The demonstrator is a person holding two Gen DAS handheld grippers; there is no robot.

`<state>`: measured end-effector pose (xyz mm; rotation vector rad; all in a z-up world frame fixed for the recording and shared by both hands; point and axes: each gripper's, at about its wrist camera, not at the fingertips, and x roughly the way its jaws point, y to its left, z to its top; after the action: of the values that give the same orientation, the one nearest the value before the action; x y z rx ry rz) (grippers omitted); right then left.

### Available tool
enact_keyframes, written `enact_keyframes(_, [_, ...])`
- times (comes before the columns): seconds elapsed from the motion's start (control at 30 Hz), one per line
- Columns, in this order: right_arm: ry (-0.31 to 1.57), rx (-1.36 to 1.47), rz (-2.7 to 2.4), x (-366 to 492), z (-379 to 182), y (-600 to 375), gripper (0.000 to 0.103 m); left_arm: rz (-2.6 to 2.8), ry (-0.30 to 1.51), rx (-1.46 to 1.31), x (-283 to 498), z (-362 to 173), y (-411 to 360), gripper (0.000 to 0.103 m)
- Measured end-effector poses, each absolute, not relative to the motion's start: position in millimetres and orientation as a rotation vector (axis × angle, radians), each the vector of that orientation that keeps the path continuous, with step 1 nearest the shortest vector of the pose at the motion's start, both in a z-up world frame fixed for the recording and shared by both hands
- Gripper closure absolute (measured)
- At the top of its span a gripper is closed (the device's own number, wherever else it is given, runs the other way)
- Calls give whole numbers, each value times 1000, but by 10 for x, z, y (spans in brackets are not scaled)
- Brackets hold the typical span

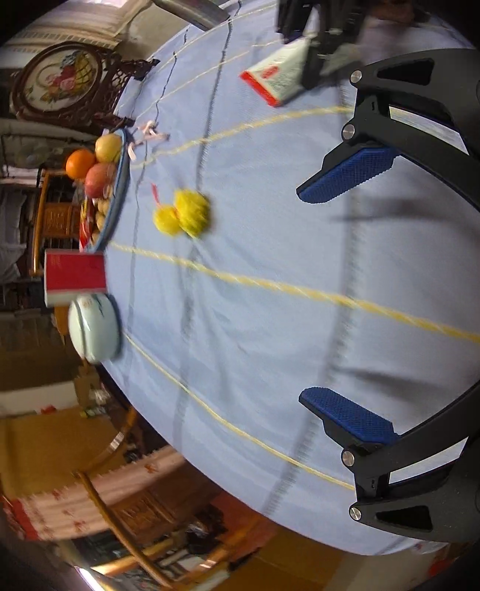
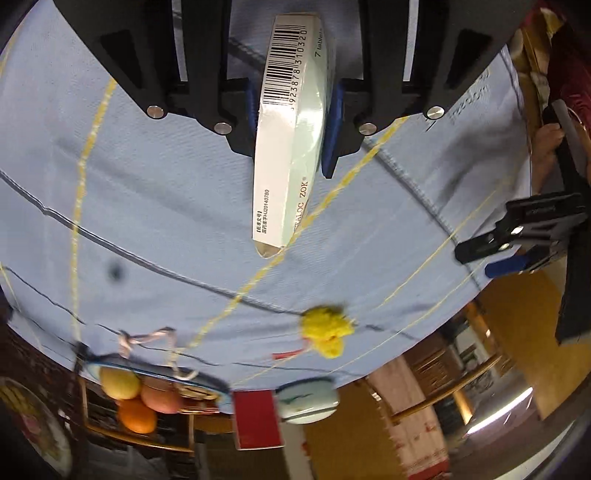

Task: Collect trash
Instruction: 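Grasp the white medicine box with the right tool while the left tool grasps the yellow tassel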

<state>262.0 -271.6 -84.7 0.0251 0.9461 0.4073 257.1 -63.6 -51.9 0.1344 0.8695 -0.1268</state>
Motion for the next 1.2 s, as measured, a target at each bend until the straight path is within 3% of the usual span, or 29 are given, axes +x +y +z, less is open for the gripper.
enact_keyframes(0.03, [947, 35, 417, 2619, -851, -2715, 70, -137, 867, 142, 2669, -510, -725, 7])
enact_keyframes(0.1, [946, 46, 448, 2611, -842, -2690, 49, -162, 868, 150, 2923, -505, -948, 7])
enact_keyframes(0.17, [942, 25, 441, 2610, -838, -2670, 37, -161, 871, 155, 3141, -530, -1115, 7])
enact_keyframes(0.2, [941, 22, 435, 2614, -837, -2681, 37, -155, 874, 155, 3268, -560, -1198, 7])
enact_keyframes(0.37, [938, 46, 411, 2657, -835, -2782, 37, -126, 895, 143, 3617, -744, -1367, 9])
enact_keyframes(0.47, [933, 32, 409, 2655, -843, -2768, 37, -140, 914, 123, 3678, -841, -1372, 30])
enact_keyframes(0.53, [925, 28, 406, 2646, -834, -2769, 41, -149, 921, 129, 3682, -870, -1367, 63])
enact_keyframes(0.57, [921, 39, 412, 2646, -829, -2788, 62, -161, 925, 123, 3687, -883, -1354, 68])
enact_keyframes(0.63, [894, 66, 402, 2627, -795, -2851, 64, -159, 911, 112, 3666, -848, -1322, 77])
enact_keyframes(0.97, [846, 157, 404, 2609, -744, -2992, 64, -203, 765, -27, 3404, -400, -1011, 77])
enact_keyframes(1.2, [841, 275, 464, 2629, -736, -3103, 64, -202, 773, 23, 3422, -437, -891, 77])
